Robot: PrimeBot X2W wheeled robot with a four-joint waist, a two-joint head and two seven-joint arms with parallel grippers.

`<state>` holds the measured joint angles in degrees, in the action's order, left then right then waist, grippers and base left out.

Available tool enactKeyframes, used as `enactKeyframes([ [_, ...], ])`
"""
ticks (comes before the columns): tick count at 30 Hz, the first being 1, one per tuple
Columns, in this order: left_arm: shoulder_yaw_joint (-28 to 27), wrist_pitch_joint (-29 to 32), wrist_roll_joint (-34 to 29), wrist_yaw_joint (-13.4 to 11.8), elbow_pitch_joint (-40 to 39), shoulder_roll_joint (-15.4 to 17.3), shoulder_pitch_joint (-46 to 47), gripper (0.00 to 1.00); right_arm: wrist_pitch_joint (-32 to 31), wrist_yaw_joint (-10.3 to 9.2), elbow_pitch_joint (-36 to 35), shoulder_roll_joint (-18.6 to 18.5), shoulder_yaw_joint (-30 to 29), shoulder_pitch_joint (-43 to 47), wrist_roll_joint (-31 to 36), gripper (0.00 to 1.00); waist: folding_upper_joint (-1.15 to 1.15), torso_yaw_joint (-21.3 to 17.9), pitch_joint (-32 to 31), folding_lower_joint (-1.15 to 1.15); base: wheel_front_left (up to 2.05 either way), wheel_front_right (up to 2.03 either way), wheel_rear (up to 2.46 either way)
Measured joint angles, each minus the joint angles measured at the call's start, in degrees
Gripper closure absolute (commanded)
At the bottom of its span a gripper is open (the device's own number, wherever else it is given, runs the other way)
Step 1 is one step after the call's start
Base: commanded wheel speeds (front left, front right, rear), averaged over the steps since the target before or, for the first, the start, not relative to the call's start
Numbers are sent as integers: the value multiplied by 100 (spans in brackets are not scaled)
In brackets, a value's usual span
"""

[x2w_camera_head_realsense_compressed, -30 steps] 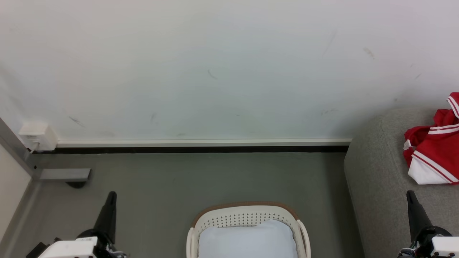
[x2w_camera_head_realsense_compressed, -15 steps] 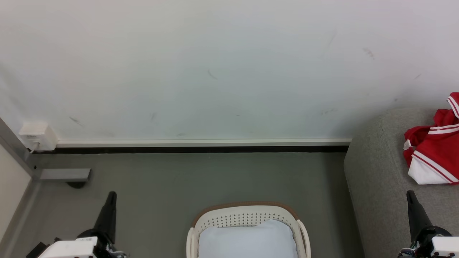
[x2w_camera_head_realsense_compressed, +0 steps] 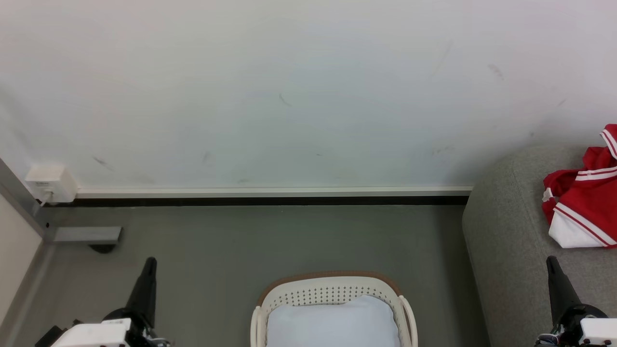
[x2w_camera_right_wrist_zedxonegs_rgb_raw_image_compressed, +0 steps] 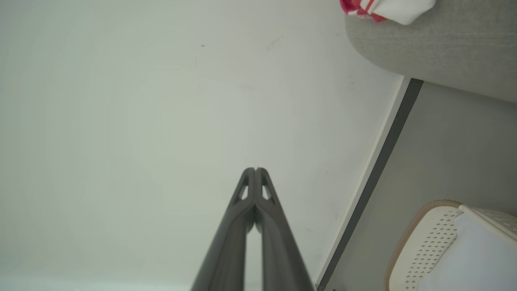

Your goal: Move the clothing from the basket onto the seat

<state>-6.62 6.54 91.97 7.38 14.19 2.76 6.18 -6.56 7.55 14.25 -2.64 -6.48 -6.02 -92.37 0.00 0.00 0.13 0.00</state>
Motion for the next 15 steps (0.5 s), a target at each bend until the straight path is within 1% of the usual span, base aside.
enactKeyframes([
  [15,0,0,0,0,1,-1,0,100,0,0,0,0,0,0,0,100,0,0,0,0,0,0,0],
])
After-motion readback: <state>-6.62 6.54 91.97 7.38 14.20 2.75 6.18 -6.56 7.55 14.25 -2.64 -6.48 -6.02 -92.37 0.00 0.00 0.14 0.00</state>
